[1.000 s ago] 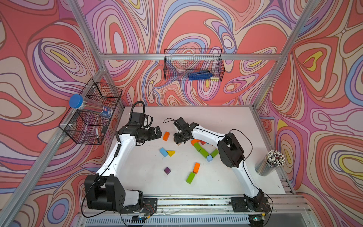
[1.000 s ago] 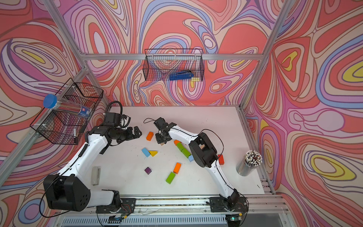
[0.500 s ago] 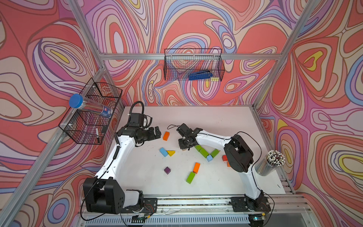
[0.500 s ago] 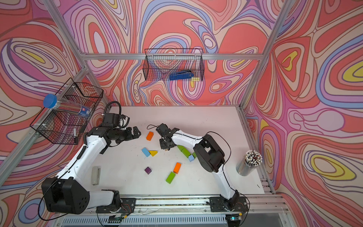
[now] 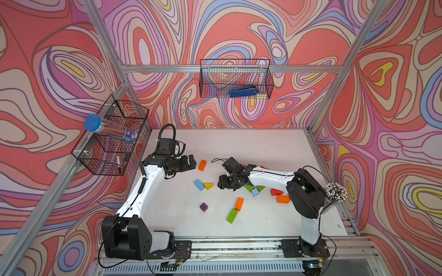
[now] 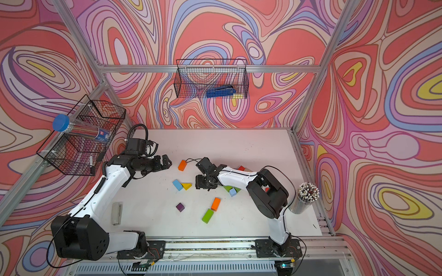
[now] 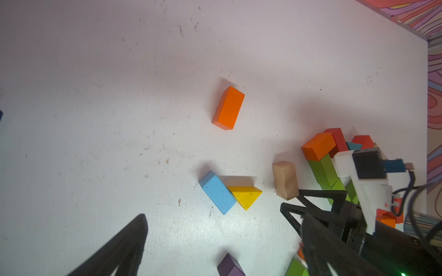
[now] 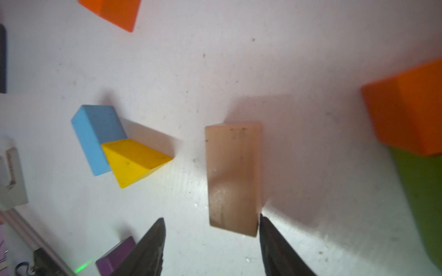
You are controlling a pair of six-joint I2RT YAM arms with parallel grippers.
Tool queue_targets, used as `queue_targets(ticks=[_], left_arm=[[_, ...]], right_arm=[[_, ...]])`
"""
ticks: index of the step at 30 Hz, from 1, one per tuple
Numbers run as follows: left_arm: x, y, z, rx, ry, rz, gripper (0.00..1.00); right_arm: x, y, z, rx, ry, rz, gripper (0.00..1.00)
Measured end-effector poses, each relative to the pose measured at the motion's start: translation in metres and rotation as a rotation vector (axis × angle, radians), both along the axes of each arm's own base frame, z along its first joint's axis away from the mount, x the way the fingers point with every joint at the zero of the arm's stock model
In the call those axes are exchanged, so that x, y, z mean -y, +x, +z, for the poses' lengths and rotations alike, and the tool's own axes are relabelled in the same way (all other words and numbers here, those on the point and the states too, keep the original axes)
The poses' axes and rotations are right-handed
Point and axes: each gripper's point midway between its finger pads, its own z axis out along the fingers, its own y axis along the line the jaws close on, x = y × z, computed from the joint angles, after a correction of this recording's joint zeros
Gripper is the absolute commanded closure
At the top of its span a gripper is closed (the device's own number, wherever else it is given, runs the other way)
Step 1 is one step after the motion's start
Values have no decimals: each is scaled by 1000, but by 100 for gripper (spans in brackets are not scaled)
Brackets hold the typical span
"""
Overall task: Assemble a heart with building blocks
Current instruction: Assemble the building block at the center of the board.
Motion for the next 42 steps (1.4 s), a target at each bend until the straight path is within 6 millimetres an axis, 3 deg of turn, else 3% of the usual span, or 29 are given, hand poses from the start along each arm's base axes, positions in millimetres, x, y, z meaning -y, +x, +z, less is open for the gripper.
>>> queue_targets(ticks=[8,14,20,24,30,35,42], left_arm=[[1,-1,-1,-3,-3,-2,1],[2,0,-1,-1,-8,-5,1],[3,-1,0,-1,-16,-11,0],[3,-1,-1,-2,-15,-11,0],[4,-1,-2,-5,-18,-12,0],[4,-2,-2,-5,-21,-15,0],[4,-1,-2,-3,-22,-15,1]], right_arm=[[-33,-11,23,2,187,139,39],[-11,-2,33,124,27,200,34],[6,15,41,269,-156,307,22],[8,24,30,299,-239,368,15],[10,23,-4,260,-302,430,13],[12,21,-22,238,-329,459,20],[12,23,-21,258,-342,485,32]])
